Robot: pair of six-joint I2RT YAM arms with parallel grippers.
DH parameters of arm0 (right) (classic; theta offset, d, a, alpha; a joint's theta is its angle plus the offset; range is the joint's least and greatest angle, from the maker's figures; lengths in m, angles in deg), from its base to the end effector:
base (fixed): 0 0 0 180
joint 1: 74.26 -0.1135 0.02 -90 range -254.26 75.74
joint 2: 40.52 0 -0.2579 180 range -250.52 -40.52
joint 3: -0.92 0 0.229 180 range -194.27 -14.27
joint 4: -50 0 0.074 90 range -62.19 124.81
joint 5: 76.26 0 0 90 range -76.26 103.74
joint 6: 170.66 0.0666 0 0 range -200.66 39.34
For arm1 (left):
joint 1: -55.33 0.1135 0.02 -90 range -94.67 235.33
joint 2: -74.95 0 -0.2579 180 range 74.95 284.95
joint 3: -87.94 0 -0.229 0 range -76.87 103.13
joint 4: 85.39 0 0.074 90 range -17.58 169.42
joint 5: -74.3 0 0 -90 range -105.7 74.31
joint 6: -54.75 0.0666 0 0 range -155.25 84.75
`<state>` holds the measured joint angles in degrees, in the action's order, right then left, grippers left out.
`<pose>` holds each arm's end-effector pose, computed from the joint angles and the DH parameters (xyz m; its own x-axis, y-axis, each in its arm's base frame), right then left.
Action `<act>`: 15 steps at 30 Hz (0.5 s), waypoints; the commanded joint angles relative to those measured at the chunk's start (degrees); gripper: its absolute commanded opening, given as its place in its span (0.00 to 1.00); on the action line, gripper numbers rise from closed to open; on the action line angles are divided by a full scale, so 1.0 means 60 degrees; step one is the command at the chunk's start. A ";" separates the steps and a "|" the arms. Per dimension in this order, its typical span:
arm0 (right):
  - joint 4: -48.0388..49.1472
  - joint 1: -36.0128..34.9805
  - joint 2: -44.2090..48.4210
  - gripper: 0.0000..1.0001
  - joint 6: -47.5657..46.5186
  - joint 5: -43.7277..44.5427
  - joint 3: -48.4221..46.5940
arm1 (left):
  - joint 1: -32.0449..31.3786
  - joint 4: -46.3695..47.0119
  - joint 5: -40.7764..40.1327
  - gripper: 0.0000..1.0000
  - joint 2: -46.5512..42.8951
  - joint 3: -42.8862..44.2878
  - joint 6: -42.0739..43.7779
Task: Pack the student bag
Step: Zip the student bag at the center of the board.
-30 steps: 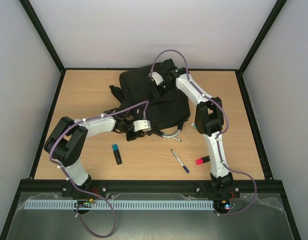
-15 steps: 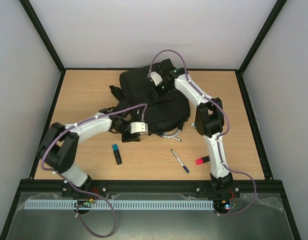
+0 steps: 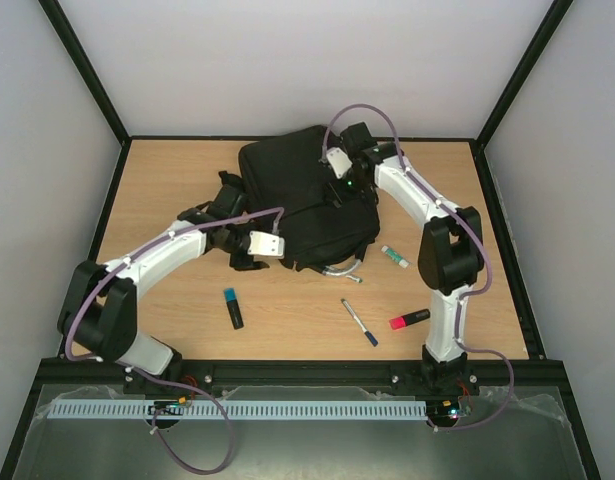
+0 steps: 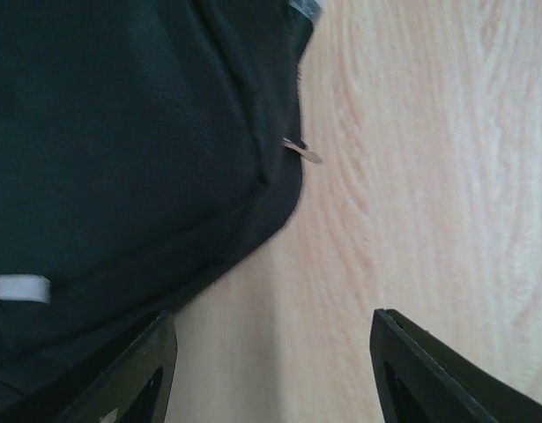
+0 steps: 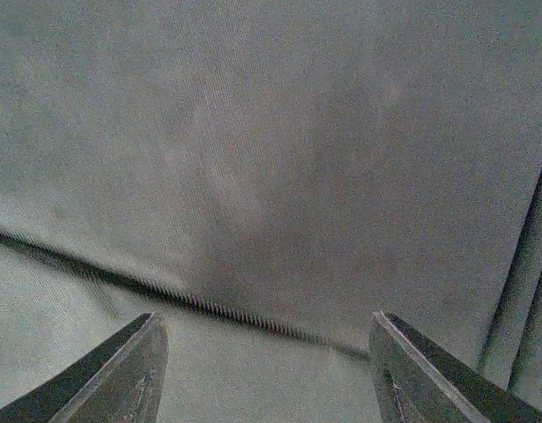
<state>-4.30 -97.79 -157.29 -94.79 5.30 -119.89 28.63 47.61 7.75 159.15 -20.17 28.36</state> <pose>0.4124 0.1902 0.2523 -0.5663 -0.5100 -0.6475 -0.6385 0.7682 -0.0466 0.2442 -0.1525 0.2051 0.1903 0.8242 -0.5334 0.9521 -0.0224 0.3051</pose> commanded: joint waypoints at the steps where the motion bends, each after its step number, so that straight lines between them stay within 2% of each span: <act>1: -0.0037 0.0275 0.0739 0.64 -0.0050 0.0334 0.1267 | 0.0027 0.0512 0.0205 0.64 0.0672 0.0914 0.1017; 8: 0.0211 0.0744 0.1442 0.65 -0.0097 0.0533 0.2838 | -0.0306 0.0606 0.0438 0.66 0.1362 0.1121 0.2448; 11: 0.0249 0.0855 0.1362 0.65 -0.0165 0.0600 0.3187 | -0.0354 0.1370 -0.0016 0.67 0.1565 0.0683 0.3069; 15: 0.0078 0.0866 0.0458 0.65 -0.0355 0.0494 0.2911 | -0.0355 0.2186 -0.0483 0.53 0.1800 0.0497 0.3053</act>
<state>-2.49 -92.50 -150.89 -95.40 8.09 -101.75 26.55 55.39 6.57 168.27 -16.08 43.01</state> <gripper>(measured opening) 0.654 0.599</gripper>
